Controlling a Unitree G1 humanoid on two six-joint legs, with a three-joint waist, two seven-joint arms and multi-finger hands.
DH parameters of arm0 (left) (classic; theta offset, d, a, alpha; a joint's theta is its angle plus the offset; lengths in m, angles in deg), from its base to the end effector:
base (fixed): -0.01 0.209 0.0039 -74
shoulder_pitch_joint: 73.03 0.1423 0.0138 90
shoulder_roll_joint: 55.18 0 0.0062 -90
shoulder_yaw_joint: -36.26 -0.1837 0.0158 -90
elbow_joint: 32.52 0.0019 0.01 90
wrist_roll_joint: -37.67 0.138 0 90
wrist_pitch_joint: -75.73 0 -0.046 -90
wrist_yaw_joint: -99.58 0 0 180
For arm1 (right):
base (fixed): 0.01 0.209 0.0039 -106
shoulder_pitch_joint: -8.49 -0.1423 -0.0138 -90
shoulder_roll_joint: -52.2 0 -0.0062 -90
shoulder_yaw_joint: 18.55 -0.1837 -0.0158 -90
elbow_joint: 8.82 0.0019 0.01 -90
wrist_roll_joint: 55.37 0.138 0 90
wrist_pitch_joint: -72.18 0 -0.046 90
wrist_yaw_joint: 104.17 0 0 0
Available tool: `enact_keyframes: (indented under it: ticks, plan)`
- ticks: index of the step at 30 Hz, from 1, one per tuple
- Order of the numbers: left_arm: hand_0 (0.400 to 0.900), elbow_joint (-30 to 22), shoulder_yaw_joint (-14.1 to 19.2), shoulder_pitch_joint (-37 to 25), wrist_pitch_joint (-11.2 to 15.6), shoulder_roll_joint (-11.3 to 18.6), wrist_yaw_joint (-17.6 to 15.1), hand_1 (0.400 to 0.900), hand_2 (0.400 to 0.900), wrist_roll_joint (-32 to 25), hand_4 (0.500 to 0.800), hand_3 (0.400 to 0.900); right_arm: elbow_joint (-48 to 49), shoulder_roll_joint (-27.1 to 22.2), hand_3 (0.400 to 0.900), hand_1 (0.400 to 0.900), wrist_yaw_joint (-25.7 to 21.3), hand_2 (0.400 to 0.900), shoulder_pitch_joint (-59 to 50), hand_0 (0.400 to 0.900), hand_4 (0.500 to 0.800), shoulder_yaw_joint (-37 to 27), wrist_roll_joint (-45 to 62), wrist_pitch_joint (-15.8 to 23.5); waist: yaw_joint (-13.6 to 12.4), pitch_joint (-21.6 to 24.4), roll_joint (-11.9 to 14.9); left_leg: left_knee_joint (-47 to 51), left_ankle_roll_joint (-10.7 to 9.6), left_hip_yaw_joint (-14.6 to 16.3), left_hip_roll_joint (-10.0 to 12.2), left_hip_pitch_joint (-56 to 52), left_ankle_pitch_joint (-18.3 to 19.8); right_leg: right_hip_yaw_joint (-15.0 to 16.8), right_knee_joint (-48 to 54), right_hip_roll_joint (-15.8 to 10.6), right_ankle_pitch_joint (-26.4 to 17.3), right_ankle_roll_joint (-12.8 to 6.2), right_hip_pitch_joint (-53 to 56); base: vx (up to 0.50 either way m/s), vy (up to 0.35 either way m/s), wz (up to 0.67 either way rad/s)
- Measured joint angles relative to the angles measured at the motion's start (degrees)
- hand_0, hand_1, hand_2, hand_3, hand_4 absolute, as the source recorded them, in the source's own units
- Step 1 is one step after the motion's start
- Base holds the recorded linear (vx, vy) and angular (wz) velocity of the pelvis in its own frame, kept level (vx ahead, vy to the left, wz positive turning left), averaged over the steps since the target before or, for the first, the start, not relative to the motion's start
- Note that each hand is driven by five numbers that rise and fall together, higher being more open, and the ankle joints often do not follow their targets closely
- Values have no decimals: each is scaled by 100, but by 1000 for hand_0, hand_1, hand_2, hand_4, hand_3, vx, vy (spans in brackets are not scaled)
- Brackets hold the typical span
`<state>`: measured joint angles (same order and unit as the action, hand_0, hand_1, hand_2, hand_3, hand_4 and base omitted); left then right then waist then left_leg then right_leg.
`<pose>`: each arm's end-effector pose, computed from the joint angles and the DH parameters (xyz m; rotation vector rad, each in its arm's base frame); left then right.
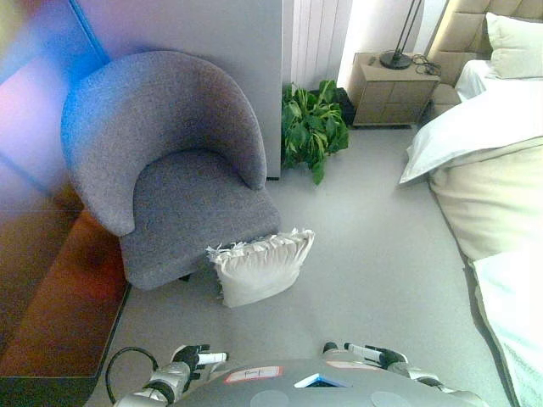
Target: Pick up the pillow and put it on the sofa.
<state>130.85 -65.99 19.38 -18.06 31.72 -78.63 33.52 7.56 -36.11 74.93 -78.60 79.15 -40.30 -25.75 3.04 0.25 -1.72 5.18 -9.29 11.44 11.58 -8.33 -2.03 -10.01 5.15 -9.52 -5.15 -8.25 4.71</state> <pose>0.0431 0.2184 -0.1223 0.2413 1.4033 -0.0052 0.0363 -0.2307 -0.1203 -0.0685 1.4572 -0.2460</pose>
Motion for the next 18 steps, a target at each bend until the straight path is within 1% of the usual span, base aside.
enact_keyframes:
  ticks: [10,18]
  plan:
    - [900,0,-1,4,20,0,2,900,900,-2,800,900,0,0,900,900,4,900,1,900,800,0,0,-1,0,0,-1,0,0,-1,0,0,0,-1,0,0,0,0,0,0,0,0]
    - [900,0,-1,4,23,-1,1,900,900,-1,800,900,-1,0,900,900,5,900,4,900,800,0,0,-1,4,-1,-16,-1,1,0,1,2,0,-1,0,0,0,-1,-3,25,-45,0]
